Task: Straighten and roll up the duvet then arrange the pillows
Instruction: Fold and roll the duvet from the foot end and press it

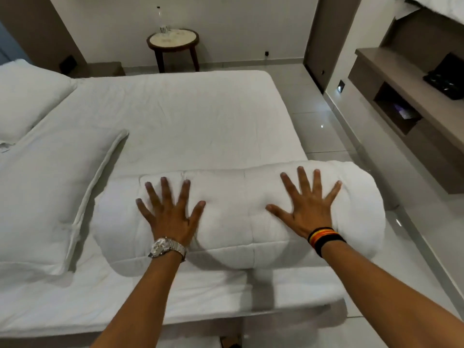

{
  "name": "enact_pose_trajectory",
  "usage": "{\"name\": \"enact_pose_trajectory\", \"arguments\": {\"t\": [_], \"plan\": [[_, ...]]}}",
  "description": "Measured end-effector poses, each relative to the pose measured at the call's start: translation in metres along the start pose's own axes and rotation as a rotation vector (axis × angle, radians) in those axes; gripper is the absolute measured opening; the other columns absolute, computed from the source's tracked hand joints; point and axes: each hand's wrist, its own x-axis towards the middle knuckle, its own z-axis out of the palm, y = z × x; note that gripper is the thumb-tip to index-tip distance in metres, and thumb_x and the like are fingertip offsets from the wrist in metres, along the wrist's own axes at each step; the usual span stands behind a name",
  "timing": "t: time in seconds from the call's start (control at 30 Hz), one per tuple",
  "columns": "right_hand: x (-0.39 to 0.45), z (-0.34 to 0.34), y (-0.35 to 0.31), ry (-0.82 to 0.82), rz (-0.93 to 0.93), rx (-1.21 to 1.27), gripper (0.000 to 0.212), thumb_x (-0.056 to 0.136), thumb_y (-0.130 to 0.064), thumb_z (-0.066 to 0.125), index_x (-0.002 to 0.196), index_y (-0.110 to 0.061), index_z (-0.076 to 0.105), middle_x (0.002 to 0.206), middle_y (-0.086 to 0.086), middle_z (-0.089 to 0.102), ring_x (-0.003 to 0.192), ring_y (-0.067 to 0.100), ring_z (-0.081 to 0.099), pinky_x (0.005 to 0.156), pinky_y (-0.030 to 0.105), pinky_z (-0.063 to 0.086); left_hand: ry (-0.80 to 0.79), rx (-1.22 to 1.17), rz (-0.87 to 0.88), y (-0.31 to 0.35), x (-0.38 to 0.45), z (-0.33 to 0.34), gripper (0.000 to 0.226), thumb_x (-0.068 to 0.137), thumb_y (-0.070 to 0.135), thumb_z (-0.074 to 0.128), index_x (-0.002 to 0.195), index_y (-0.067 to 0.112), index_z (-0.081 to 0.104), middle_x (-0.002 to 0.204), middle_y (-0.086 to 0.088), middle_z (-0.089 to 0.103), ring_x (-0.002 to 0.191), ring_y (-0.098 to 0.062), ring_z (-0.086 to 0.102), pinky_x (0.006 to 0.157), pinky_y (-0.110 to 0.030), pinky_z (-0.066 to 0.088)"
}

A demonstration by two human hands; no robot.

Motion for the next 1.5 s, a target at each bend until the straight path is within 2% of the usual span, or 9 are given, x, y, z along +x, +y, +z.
{"name": "enact_pose_trajectory", "arguments": {"t": [0.17,0.43,0.57,0.7,0.9,1.07,1.23,1.33,1.5], "plan": [[0.085,0.063,0.032,-0.204,0.143,-0.011,0.1,0.078,-0.104,0.014,0.162,-0.055,-0.007,0.178,0.002,0.006,0.161,0.046,-0.003,0.11,0.086,-0.008,-0.08,0.08,-0.038,-0.029,0.082,0.08,0.087,0.091,0.088,0.02,0.166,0.045,0.004,0.177,0.004,0.004,0.159,-0.043,-0.014,0.11,-0.084,-0.009],[0.154,0.175,0.03,-0.371,0.227,-0.052,0.099,0.079,-0.098,-0.004,0.166,-0.049,-0.004,0.178,0.005,0.002,0.16,0.048,-0.003,0.112,0.085,-0.005,-0.23,0.104,0.011,-0.021,0.158,0.207,0.082,0.096,0.08,0.022,0.166,0.038,0.02,0.173,-0.004,0.025,0.159,-0.046,-0.004,0.112,-0.083,-0.004],[0.171,0.144,0.031,-0.405,0.204,-0.047,0.103,0.077,-0.1,-0.003,0.166,-0.048,-0.003,0.178,0.004,0.003,0.162,0.041,-0.006,0.115,0.082,-0.009,-0.293,0.07,-0.016,-0.02,0.164,0.193,0.081,0.097,0.08,0.021,0.166,0.036,0.023,0.173,-0.004,0.025,0.159,-0.046,-0.002,0.112,-0.083,-0.003],[0.194,0.135,0.003,-0.254,-0.024,0.162,0.099,0.082,-0.1,0.029,0.165,-0.053,0.006,0.177,-0.001,0.016,0.163,0.033,0.005,0.116,0.077,-0.017,-0.311,0.084,-0.016,-0.018,0.168,0.196,0.08,0.098,0.078,0.023,0.165,0.034,0.026,0.172,-0.005,0.026,0.159,-0.046,-0.004,0.11,-0.085,-0.002],[0.203,0.189,-0.012,-0.445,-0.074,0.069,0.098,0.078,-0.102,0.007,0.161,-0.055,-0.015,0.178,-0.005,-0.003,0.164,0.032,-0.008,0.116,0.081,-0.009,-0.332,0.124,-0.034,-0.014,0.181,0.205,0.08,0.097,0.08,0.024,0.164,0.036,0.031,0.17,-0.007,0.032,0.158,-0.048,0.007,0.113,-0.082,-0.005],[0.207,0.142,0.014,-0.398,-0.212,0.158,0.103,0.077,-0.104,0.028,0.163,-0.057,-0.004,0.177,-0.003,0.013,0.164,0.03,0.007,0.118,0.079,-0.007,-0.349,0.167,-0.13,-0.014,0.182,0.151,0.09,0.089,0.091,0.018,0.164,0.042,0.026,0.173,-0.002,0.026,0.16,-0.044,0.003,0.113,-0.082,-0.006],[0.174,0.127,0.07,-0.428,-0.295,0.058,0.119,0.068,-0.109,0.032,0.164,-0.051,-0.007,0.179,0.002,0.004,0.164,0.031,-0.005,0.117,0.079,-0.009,-0.303,0.155,-0.282,-0.014,0.135,0.123,0.096,0.084,0.093,0.028,0.165,0.048,0.004,0.177,0.003,-0.003,0.157,-0.049,-0.016,0.105,-0.089,-0.008],[0.176,0.141,0.068,-0.537,-0.253,0.077,0.117,0.065,-0.111,0.021,0.159,-0.056,-0.02,0.178,-0.001,-0.009,0.162,0.029,-0.018,0.115,0.077,-0.018,-0.425,0.173,-0.421,0.006,0.138,0.129,0.094,0.079,0.098,0.006,0.16,0.053,-0.014,0.175,0.006,-0.015,0.155,-0.044,-0.026,0.11,-0.084,-0.01],[0.223,0.104,0.059,-0.529,-0.247,0.258,0.117,0.064,-0.112,0.022,0.16,-0.046,0.032,0.167,0.0,0.037,0.159,0.022,0.021,0.118,0.071,-0.021,-0.359,-0.013,-0.667,0.059,0.118,0.102,0.079,0.098,0.078,0.016,0.166,0.042,0.003,0.177,0.001,-0.005,0.16,-0.038,-0.011,0.119,-0.074,-0.005]]}}
